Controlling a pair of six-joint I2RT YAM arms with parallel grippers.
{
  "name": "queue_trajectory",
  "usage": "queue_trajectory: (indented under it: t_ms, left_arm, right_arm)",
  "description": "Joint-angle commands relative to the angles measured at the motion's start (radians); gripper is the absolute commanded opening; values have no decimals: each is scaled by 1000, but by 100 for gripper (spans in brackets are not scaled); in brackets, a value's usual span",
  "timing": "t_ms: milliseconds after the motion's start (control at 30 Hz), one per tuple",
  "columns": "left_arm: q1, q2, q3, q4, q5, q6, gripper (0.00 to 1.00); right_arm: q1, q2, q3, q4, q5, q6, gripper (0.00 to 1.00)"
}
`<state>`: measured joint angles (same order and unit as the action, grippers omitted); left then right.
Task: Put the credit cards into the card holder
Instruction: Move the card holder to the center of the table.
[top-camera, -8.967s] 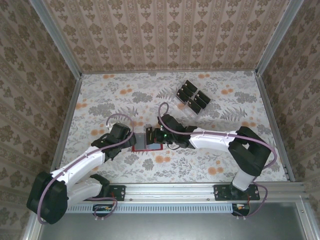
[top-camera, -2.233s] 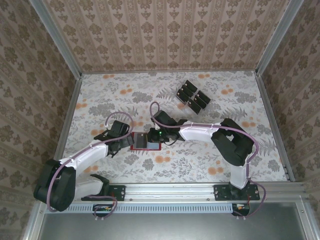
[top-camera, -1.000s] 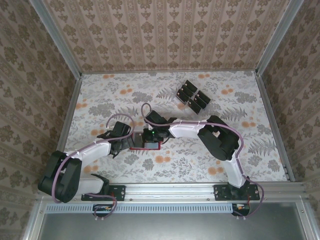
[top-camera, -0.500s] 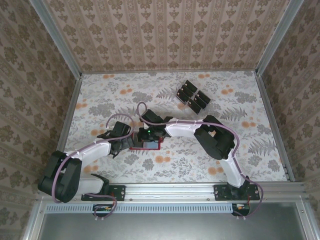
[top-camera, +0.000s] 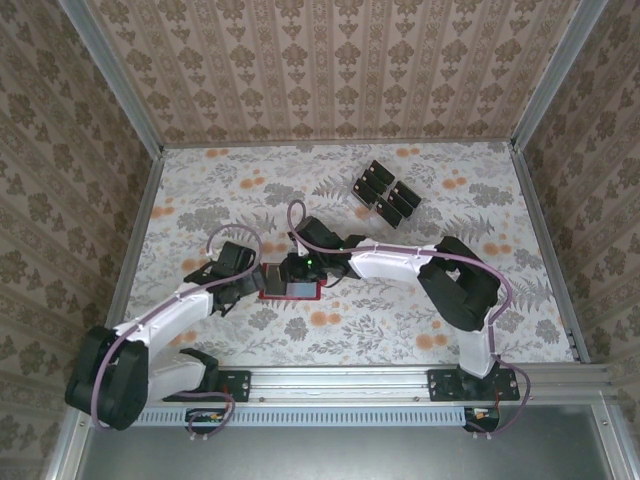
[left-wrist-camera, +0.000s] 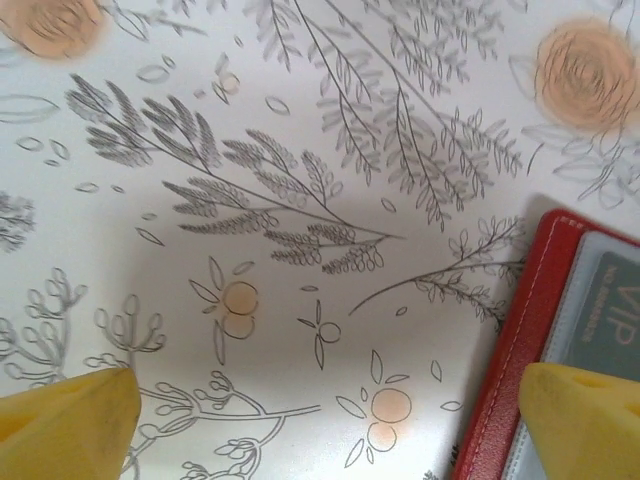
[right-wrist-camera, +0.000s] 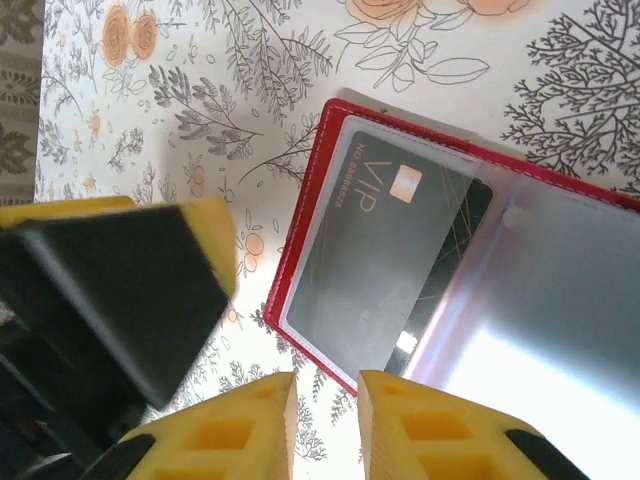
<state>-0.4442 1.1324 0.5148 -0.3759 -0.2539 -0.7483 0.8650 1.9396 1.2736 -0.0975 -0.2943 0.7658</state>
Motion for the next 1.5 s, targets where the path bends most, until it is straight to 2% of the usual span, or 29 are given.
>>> queue_trajectory:
  t_ms: [0, 300, 667, 1067, 1467]
  left_arm:
    - [30, -38, 41, -58, -7, 25, 100]
    - [44, -54, 51, -69, 12, 48, 100]
    - [43, -48, 26, -36, 53, 52, 100]
    - [23, 89, 34, 59, 114, 56, 100]
    - [-18, 205, 47, 116, 110, 52, 100]
  right_arm:
    - [-5, 27, -17, 8, 9, 11, 20]
    - [-13, 111, -2, -33, 16, -5, 12]
    - [-79, 56, -121, -79, 40, -34, 9]
    - [-92, -43, -73, -103, 23, -98, 9]
    - [-112, 34, 5, -123, 50, -94, 6]
